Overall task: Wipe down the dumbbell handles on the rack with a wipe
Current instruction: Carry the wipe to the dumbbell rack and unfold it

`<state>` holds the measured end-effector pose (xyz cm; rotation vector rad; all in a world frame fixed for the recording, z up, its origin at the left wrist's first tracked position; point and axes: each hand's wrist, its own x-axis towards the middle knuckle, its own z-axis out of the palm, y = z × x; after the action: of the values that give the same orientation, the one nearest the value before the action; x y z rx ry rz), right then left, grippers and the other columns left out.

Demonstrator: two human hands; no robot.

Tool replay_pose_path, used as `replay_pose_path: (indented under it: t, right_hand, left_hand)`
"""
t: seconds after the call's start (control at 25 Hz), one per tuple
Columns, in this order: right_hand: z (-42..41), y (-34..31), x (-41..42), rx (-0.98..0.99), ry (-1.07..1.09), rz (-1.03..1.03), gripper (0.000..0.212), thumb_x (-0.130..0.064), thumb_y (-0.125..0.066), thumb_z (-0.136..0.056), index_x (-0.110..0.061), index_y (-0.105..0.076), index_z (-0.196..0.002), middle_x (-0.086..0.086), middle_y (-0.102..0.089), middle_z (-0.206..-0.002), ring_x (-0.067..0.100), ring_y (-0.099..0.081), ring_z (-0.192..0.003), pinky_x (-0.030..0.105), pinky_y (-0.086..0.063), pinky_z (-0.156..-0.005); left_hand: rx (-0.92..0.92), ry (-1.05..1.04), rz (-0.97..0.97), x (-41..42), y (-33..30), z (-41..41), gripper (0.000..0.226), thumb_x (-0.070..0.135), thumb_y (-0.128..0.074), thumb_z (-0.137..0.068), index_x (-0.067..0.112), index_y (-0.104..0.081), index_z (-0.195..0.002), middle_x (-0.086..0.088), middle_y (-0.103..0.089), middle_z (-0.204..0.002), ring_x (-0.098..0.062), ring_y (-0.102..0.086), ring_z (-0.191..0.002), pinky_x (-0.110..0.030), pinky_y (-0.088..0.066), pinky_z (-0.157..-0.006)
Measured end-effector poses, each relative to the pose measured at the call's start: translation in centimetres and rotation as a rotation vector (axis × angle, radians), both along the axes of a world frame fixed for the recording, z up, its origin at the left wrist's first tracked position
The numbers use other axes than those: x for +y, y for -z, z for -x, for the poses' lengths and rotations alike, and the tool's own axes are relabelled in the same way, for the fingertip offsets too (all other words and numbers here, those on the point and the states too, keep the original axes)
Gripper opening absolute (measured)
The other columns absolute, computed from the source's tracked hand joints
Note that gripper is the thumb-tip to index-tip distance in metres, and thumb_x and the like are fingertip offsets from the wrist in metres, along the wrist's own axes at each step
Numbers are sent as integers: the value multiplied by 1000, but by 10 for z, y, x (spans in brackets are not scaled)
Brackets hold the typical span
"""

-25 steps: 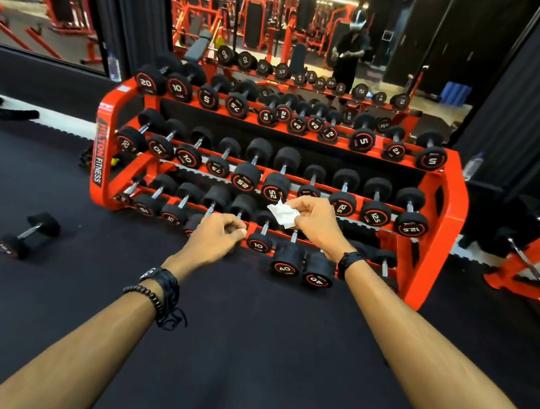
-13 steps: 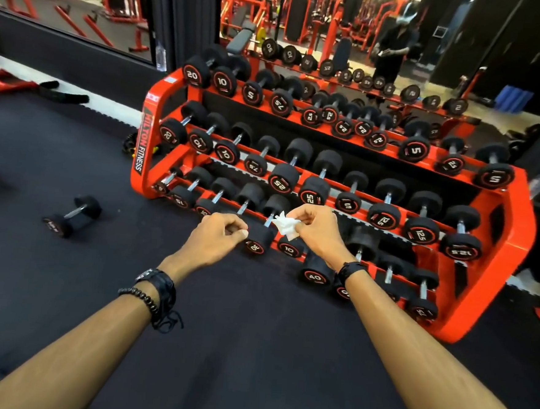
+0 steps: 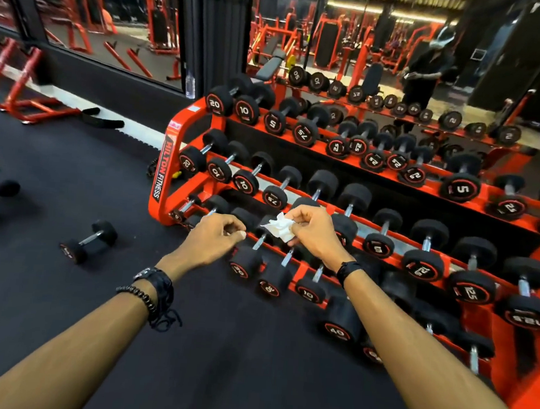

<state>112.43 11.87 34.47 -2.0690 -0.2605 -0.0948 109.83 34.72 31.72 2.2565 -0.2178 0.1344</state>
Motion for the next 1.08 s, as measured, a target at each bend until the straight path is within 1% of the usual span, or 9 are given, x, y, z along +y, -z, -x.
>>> replay_pose_path:
  t: [0.08,0.2,0.44,0.6,0.68,0.8,0.88,1.0,1.08]
  right_hand:
    - [-35,-4,2,-25,-16,1,38,15,-54,-82,-21,-68,-78,10,-73,-83,27,-72,-74,48,-60,-72]
    - [-87,-2,17,-56,-56,3,40,11,-55,-83,-26,-69,-82,4,-74,-91,22,-72,-84,47,-59,-81]
    - [-163,8,104,-23,-224,-114,12,-9,-68,-89,-20,-74,-88,-4,-74,-92,13,-72,-86,34,-59,-84]
    - [-226,13,168,-64,-290,-114,2,-6,-71,-86,-7,-73,-85,0,-74,-89,13,-72,-82,27,-58,-81]
    - [-267,8,199,-69,-302,-82,8,-4,-71,-84,-12,-71,-81,-5,-73,-86,8,-71,-79,28,-58,-80]
    - [-325,-5,229,-76,-252,-78,21,-4,-73,-82,-24,-68,-79,-10,-72,-89,9,-69,-81,21,-53,-78]
    - [-366,-13,251,-106,-199,-123,20,-3,-75,-81,-22,-68,-83,-8,-71,-91,8,-68,-83,15,-51,-76]
    - [-414,-13,275,-81,-132,-161,22,-1,-76,-79,-15,-70,-95,-6,-70,-95,0,-66,-83,10,-50,-73]
    - [-442,-5,287,-41,-123,-176,24,1,-76,-79,-13,-70,-97,-3,-71,-99,-1,-67,-86,11,-51,-73]
  left_hand:
    - [-24,-38,19,7,-6,-24,6,21,-70,-90,26,-72,-92,7,-72,-91,-11,-66,-87,-41,-54,-87]
    - [-23,-104,10,26,-5,-49,6,18,-68,-91,22,-72,-93,7,-72,-91,-12,-66,-87,-42,-53,-87]
    - [-7,-244,-9,105,1,-113,6,29,-67,-86,32,-72,-90,11,-73,-93,-10,-67,-91,-41,-53,-90]
    - [-32,-290,-3,163,3,-180,7,30,-69,-87,37,-68,-87,14,-72,-92,-9,-67,-90,-41,-53,-90]
    - [-45,-304,9,191,0,-218,2,40,-65,-80,41,-66,-81,16,-72,-88,-9,-68,-87,-41,-54,-88]
    - [-32,-292,17,224,-13,-264,10,43,-63,-75,39,-68,-83,16,-72,-88,-7,-68,-86,-40,-55,-86]
    - [-51,-294,-3,254,-21,-302,12,36,-68,-81,31,-72,-90,11,-73,-92,-10,-68,-87,-41,-55,-86]
    - [-45,-306,9,287,-27,-354,28,50,-59,-74,34,-73,-92,13,-74,-93,-7,-69,-88,-39,-56,-87]
    - [-35,-279,6,297,-23,-383,33,48,-57,-75,29,-74,-96,13,-73,-93,-7,-68,-88,-40,-56,-86]
